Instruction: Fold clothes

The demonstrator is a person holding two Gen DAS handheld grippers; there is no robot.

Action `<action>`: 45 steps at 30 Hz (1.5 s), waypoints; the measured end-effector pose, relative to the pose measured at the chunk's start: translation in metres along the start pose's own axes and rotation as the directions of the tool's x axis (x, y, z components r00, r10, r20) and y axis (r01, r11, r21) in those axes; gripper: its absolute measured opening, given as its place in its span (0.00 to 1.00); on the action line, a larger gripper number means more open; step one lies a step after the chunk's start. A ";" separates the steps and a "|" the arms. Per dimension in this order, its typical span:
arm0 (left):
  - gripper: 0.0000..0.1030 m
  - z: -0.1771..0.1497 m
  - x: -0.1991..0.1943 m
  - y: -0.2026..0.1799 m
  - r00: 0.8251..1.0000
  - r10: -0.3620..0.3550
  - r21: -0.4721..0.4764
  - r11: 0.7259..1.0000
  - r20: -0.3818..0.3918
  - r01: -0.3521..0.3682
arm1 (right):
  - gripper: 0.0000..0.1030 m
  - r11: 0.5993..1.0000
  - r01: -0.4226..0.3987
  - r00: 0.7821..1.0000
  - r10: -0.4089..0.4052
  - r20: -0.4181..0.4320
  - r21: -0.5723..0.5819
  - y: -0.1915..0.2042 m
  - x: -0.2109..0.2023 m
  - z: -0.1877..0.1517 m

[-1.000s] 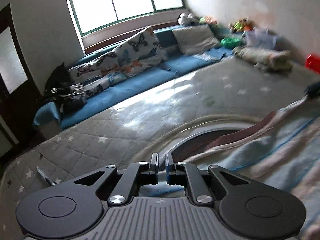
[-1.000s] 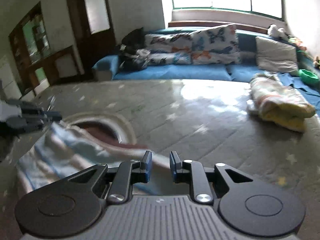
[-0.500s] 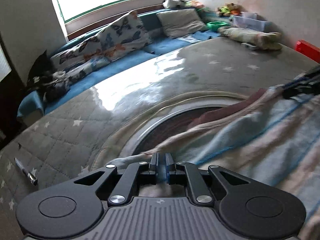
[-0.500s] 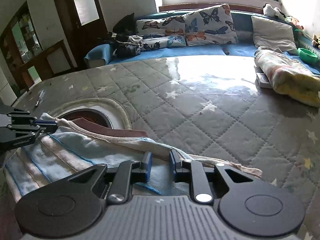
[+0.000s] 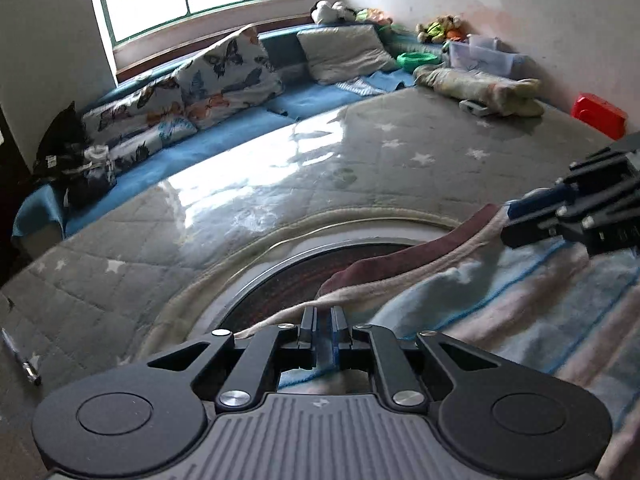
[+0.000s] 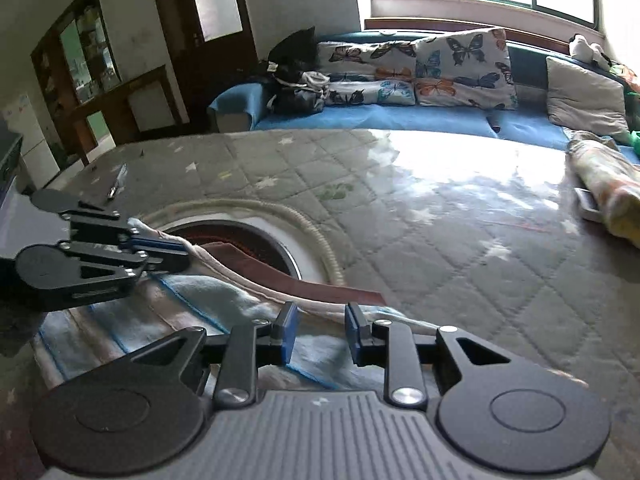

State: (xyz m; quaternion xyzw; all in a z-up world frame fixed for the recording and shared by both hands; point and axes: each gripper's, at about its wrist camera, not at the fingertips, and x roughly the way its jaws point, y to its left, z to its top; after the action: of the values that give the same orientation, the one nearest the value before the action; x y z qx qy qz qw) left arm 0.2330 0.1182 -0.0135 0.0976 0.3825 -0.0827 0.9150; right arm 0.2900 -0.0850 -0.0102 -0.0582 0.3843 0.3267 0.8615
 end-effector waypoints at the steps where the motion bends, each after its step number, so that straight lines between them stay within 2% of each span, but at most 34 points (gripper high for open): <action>1: 0.09 0.000 0.004 0.002 1.000 -0.004 -0.012 1.000 -0.002 0.004 | 0.25 1.000 0.001 1.000 -0.001 -0.007 -0.001 0.001 0.004 0.000; 5: 0.10 0.003 0.003 0.008 1.000 -0.010 -0.044 0.999 0.001 0.010 | 0.25 1.000 0.008 1.000 -0.008 -0.019 -0.022 0.010 0.010 0.001; 9: 0.10 -0.003 -0.008 0.012 1.000 -0.002 -0.055 0.998 0.020 0.003 | 0.26 0.998 -0.034 0.999 0.033 -0.009 -0.061 0.029 0.006 0.001; 13: 0.10 -0.016 -0.025 0.014 1.000 0.005 -0.061 0.998 0.030 -0.003 | 0.26 0.990 -0.068 0.997 0.063 -0.046 -0.122 0.054 0.010 -0.009; 15: 0.10 -0.023 -0.034 0.015 0.999 0.008 -0.059 0.998 0.037 -0.005 | 0.26 0.983 -0.085 0.995 0.075 -0.063 -0.165 0.068 0.009 -0.015; 18: 0.10 -0.037 -0.045 0.014 0.999 0.026 -0.029 0.999 0.041 -0.025 | 0.34 0.969 -0.095 0.994 0.080 -0.074 -0.230 0.088 0.003 -0.026; 23: 0.10 -0.052 -0.051 0.013 0.998 0.044 -0.010 0.999 0.039 -0.044 | 0.34 0.930 -0.126 0.991 0.101 -0.091 -0.344 0.125 -0.007 -0.044; 29: 0.10 -0.062 -0.054 0.012 0.997 0.071 -0.011 0.997 0.041 -0.071 | 0.35 0.899 -0.233 0.971 0.195 -0.137 -0.372 0.156 -0.022 -0.064; 33: 0.11 -0.072 -0.063 0.016 0.995 0.088 -0.059 0.995 0.045 -0.085 | 0.36 0.891 -0.270 0.962 0.237 -0.133 -0.365 0.159 -0.038 -0.070; 36: 0.14 -0.081 -0.075 0.020 0.994 0.094 -0.104 0.991 0.057 -0.087 | 0.37 0.913 -0.235 0.972 0.213 -0.100 -0.333 0.144 -0.054 -0.071; 39: 0.26 -0.091 -0.087 0.021 0.995 0.083 -0.148 0.986 0.059 -0.073 | 0.37 0.942 -0.170 0.985 0.156 -0.073 -0.290 0.120 -0.068 -0.075; 45: 0.34 -0.110 -0.103 0.019 0.997 0.076 -0.203 0.977 0.031 -0.068 | 0.37 0.985 -0.029 0.999 0.023 -0.037 -0.170 0.072 -0.093 -0.097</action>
State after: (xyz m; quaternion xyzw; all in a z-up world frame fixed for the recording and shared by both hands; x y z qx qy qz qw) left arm 0.0909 0.1712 -0.0131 0.0165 0.3675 -0.0120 0.9298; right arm 0.1403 -0.1113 -0.0021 -0.1325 0.3705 0.3687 0.8422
